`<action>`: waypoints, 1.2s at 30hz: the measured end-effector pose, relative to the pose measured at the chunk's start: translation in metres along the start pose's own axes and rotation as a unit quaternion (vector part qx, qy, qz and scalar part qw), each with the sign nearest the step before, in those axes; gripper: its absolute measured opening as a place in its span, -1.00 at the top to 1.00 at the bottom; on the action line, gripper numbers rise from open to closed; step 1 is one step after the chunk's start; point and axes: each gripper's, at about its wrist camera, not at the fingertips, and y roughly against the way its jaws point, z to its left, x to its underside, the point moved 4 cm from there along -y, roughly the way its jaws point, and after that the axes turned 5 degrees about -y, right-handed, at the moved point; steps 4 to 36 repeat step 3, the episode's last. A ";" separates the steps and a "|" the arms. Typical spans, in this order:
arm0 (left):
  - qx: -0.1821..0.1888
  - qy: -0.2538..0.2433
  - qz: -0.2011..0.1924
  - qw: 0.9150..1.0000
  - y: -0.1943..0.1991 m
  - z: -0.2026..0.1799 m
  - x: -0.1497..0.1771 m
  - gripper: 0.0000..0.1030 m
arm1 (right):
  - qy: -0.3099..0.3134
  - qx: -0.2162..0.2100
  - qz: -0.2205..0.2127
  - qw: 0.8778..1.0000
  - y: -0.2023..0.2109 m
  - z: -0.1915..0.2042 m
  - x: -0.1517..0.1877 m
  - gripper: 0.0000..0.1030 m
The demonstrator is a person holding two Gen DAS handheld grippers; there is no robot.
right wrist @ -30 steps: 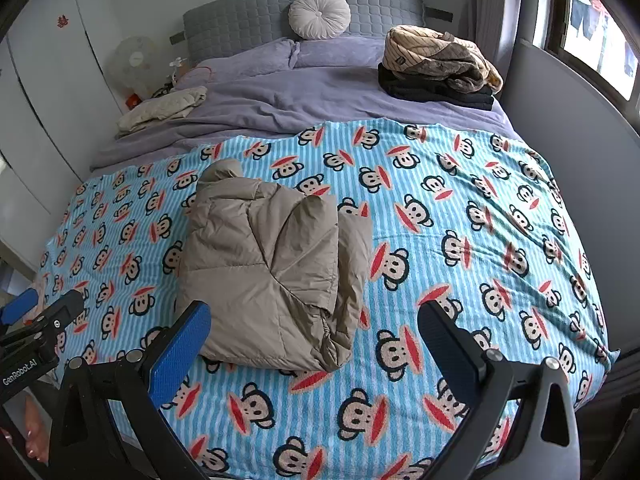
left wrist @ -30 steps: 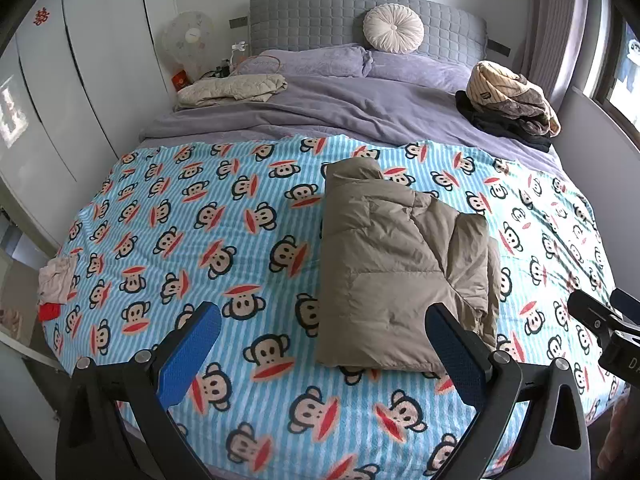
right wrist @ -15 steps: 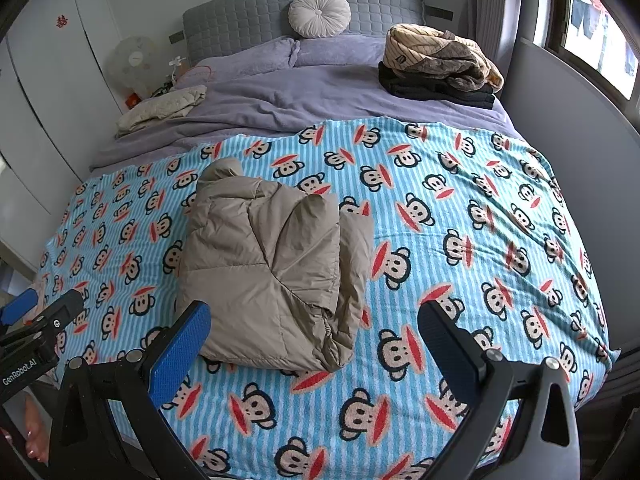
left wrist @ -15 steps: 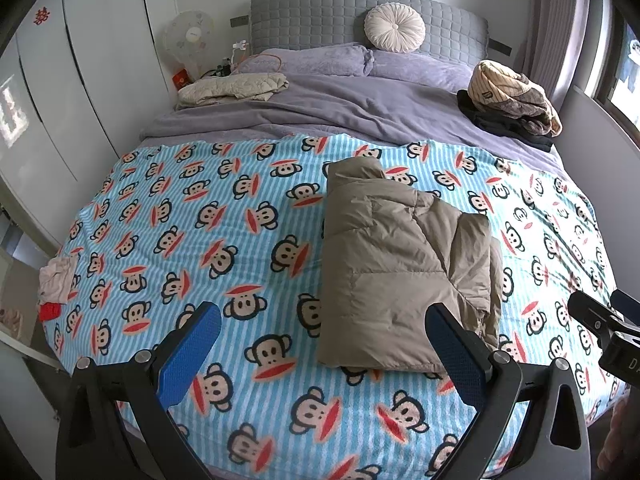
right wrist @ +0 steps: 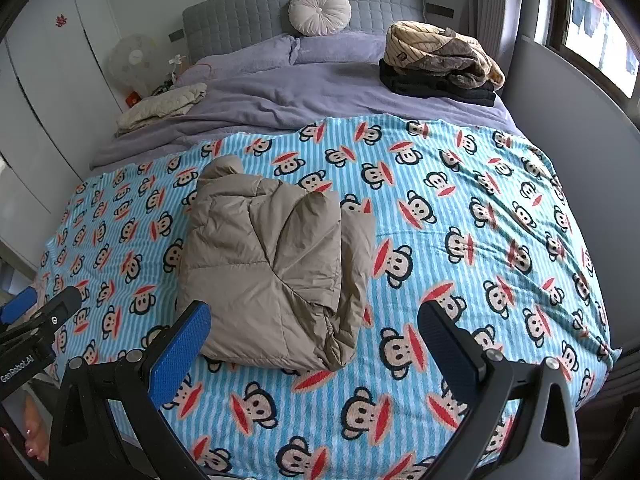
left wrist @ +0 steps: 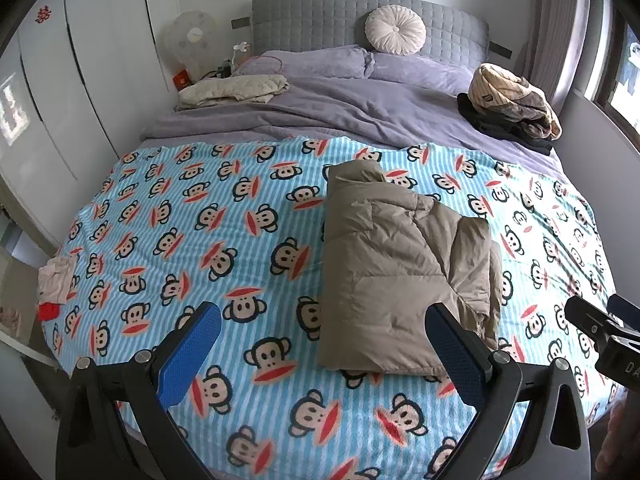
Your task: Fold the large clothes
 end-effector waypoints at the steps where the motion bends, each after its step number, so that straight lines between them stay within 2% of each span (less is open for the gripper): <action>1: 0.001 0.000 0.000 1.000 0.000 0.001 0.000 -0.98 | 0.000 0.000 0.000 1.000 0.002 0.000 0.001 -0.99; 36: 0.000 -0.002 0.001 1.000 -0.001 0.000 0.000 -0.98 | 0.001 -0.001 0.000 1.000 0.000 -0.001 -0.001 -0.99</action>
